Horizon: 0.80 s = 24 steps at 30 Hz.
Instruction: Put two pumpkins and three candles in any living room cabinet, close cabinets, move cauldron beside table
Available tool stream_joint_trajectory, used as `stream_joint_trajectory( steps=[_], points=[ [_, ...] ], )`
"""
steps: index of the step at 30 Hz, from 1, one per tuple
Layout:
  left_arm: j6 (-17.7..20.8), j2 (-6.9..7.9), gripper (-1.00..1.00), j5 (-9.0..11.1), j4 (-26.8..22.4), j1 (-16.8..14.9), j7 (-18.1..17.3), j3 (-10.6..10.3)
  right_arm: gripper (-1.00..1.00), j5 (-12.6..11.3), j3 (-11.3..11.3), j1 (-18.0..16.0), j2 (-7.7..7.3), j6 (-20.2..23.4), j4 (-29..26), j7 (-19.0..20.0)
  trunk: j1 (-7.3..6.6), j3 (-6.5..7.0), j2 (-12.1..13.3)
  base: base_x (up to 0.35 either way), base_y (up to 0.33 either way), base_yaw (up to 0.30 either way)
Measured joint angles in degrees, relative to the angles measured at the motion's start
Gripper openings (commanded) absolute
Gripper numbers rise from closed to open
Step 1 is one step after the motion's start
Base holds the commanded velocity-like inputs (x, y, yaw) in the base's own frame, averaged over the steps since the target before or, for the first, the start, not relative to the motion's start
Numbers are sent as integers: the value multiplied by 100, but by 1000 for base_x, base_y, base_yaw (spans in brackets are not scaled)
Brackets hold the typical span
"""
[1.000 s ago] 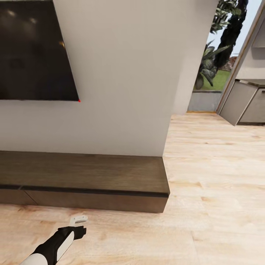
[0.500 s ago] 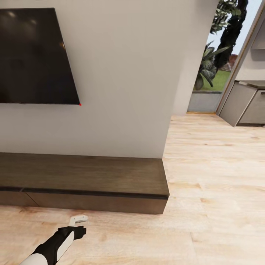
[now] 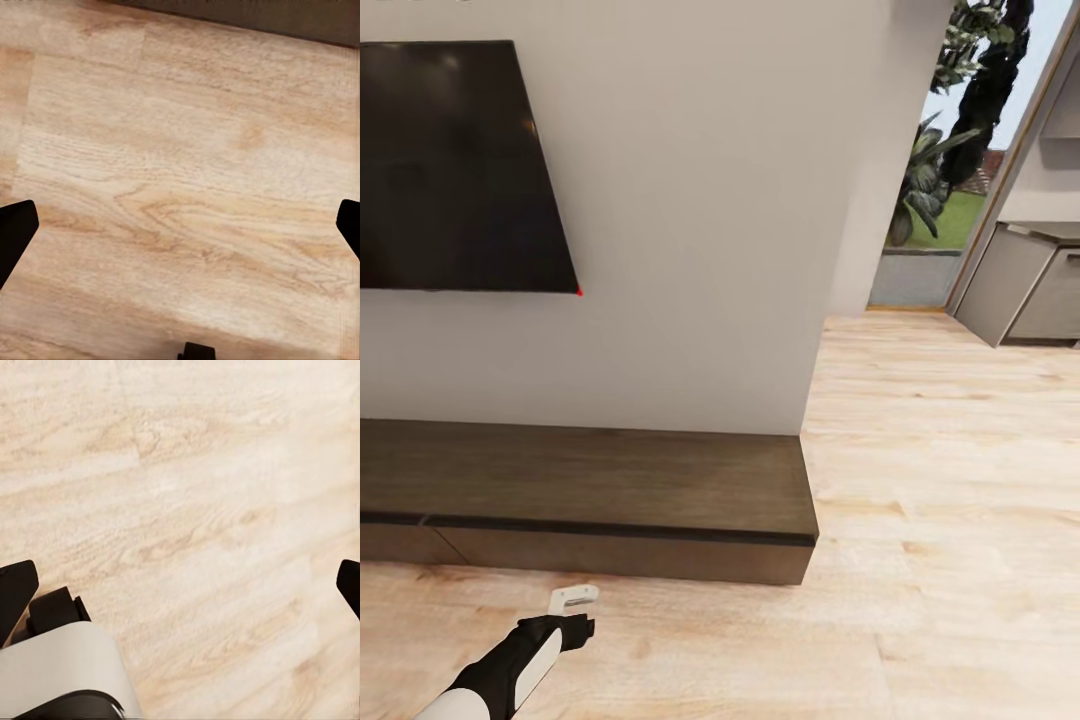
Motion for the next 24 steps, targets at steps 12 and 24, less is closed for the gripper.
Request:
stream_joint_trajectory(
  steps=[12,24],
  points=[
    [1,-1,100,6,0,0,0,0,100,0,0,0,0,0,0,0,-264,216,481,0,0,0],
    [1,0,100,7,0,0,0,0,100,0,0,0,0,0,0,0,-527,431,963,0,0,0]
  ],
)
